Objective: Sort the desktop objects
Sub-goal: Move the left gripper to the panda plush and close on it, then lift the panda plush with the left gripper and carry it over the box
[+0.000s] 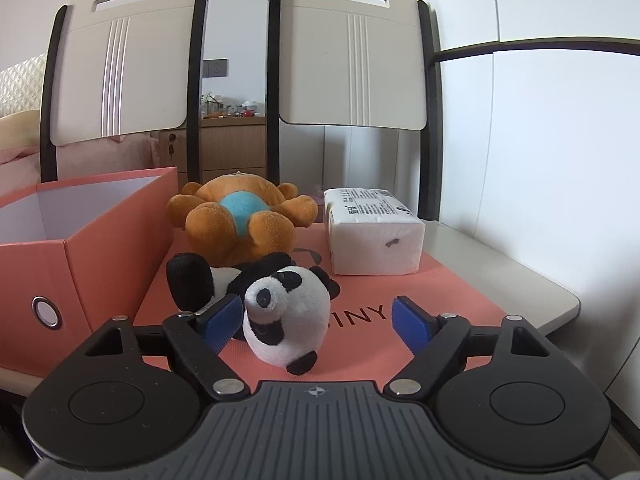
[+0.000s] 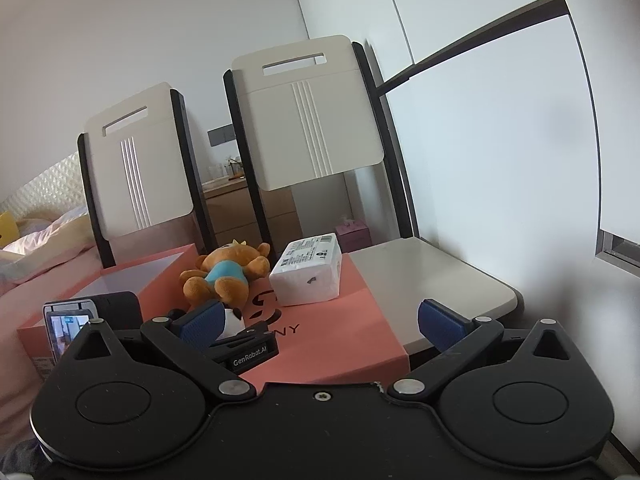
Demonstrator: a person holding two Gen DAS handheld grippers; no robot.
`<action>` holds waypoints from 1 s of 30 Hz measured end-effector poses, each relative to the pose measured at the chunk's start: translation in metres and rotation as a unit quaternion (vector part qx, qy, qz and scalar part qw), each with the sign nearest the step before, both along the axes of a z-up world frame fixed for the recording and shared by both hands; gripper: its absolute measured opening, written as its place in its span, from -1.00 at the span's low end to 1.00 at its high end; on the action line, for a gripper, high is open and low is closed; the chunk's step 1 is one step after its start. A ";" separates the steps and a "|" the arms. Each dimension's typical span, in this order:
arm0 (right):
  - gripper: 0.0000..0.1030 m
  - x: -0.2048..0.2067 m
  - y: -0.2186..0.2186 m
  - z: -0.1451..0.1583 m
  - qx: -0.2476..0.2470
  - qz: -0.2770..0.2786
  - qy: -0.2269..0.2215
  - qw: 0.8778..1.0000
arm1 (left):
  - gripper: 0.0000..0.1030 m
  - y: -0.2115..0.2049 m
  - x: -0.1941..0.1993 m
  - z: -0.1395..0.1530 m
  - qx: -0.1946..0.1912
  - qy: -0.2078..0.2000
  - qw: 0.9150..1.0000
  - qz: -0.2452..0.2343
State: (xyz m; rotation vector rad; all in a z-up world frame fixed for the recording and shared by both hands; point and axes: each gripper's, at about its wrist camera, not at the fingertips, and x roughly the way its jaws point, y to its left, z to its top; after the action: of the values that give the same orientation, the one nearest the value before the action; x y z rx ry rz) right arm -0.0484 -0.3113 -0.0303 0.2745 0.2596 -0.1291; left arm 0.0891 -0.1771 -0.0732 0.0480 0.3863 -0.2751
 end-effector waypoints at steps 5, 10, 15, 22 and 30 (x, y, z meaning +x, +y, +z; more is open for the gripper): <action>0.99 -0.001 0.000 0.001 0.010 0.013 -0.004 1.000 | 0.56 -0.002 0.007 -0.001 -0.007 0.015 1.000 0.012; 1.00 0.000 0.007 0.002 0.009 0.035 -0.010 0.999 | 0.18 -0.004 0.007 -0.001 0.000 0.008 1.000 0.030; 1.00 -0.004 0.006 0.003 0.016 0.032 -0.013 0.999 | -0.12 0.001 0.003 0.003 -0.001 0.009 1.000 0.022; 1.00 -0.005 0.008 0.004 0.028 0.037 -0.020 0.999 | -0.16 0.007 -0.017 0.014 0.003 -0.013 1.000 0.000; 1.00 -0.002 0.020 0.006 0.039 0.053 -0.033 0.997 | -0.18 0.023 -0.032 0.034 0.010 -0.026 0.999 -0.022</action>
State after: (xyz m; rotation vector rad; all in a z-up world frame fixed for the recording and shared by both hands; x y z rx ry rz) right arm -0.0507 -0.2909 -0.0242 0.3408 0.2134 -0.0059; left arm 0.0575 -0.1545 -0.0391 0.0828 0.3372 -0.3125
